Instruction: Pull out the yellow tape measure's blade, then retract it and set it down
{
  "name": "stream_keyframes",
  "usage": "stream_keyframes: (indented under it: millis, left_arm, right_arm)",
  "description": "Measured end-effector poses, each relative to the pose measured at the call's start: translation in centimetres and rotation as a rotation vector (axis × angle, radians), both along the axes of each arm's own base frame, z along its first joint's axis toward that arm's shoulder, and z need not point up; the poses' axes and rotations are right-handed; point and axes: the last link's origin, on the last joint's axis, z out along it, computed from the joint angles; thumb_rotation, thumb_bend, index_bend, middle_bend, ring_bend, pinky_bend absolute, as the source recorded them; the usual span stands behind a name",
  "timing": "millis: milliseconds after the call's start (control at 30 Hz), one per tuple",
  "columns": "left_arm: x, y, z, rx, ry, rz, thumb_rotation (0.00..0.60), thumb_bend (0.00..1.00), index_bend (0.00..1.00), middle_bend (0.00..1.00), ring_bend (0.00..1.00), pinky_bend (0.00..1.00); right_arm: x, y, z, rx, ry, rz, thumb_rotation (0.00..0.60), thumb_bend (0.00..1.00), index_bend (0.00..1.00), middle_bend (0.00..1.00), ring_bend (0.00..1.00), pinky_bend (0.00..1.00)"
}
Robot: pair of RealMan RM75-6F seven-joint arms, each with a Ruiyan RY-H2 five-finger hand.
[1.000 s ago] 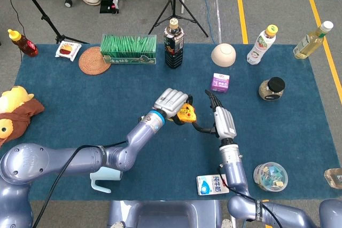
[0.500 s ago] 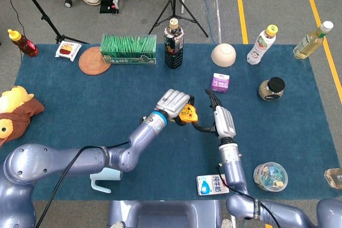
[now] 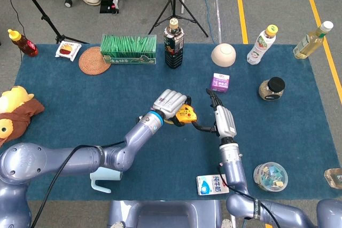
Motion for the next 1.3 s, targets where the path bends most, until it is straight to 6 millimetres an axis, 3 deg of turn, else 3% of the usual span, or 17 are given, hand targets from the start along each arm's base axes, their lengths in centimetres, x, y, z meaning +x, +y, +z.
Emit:
stream_keyframes:
  millis: [1300]
  left_arm:
    - [-4.0, 1.2, 2.2, 0.011, 0.034, 0.034, 0.6, 0.24, 0.54, 0.45, 0.39, 0.47]
  right_arm:
    - [-2.0, -0.4, 0.8, -0.045, 0.014, -0.046, 0.564, 0.35, 0.22, 0.17, 0.19, 0.24]
